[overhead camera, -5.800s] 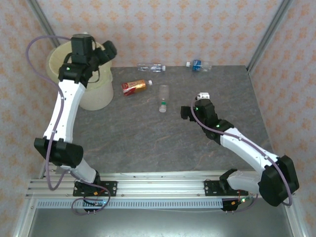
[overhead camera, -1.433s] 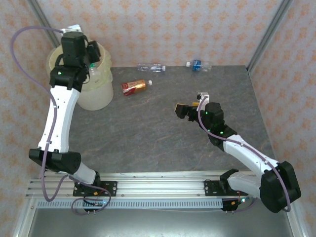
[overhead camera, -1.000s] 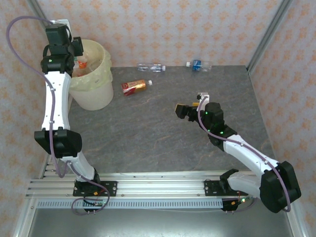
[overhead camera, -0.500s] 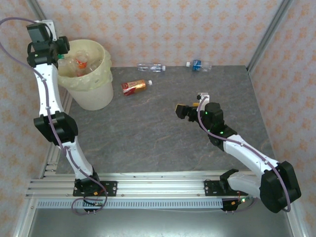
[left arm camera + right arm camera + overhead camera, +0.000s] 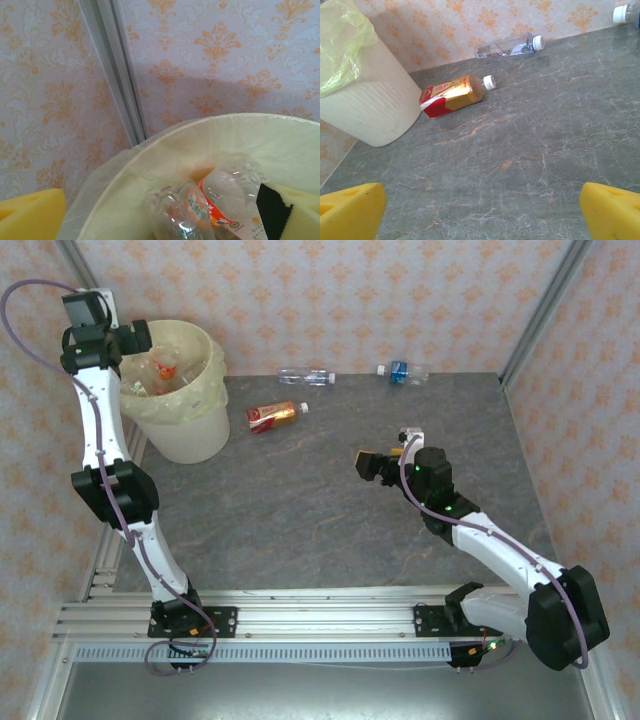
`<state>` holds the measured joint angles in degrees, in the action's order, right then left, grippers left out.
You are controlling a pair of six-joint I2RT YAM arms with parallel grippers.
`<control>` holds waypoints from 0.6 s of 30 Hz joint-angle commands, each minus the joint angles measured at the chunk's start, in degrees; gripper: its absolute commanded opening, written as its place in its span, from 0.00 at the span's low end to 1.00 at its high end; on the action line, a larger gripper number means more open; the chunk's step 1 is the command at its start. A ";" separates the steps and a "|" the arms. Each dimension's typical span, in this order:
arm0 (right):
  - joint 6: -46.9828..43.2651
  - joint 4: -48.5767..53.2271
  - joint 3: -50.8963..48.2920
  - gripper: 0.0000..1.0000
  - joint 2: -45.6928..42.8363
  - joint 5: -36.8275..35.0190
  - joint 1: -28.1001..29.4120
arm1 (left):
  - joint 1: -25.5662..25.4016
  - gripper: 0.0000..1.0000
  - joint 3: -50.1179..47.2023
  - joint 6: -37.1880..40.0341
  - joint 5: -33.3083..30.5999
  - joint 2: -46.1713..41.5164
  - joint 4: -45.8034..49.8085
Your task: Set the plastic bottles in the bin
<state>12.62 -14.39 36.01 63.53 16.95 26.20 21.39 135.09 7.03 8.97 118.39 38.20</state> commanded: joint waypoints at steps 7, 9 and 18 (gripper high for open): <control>0.11 0.32 1.96 0.99 -0.59 -0.93 0.00 | 0.31 1.00 7.99 -12.52 3.11 0.21 7.39; 0.36 0.52 2.05 0.99 -0.68 -1.11 0.01 | 0.15 1.00 7.49 -15.97 6.20 -0.29 7.55; 2.98 3.05 3.19 0.99 -0.69 -5.17 -0.08 | -6.85 1.00 3.37 -29.66 9.16 -6.01 8.56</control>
<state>14.11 -12.21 37.36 63.53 14.79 26.20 18.85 138.85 -16.36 16.03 117.32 44.47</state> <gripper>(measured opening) 0.993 0.998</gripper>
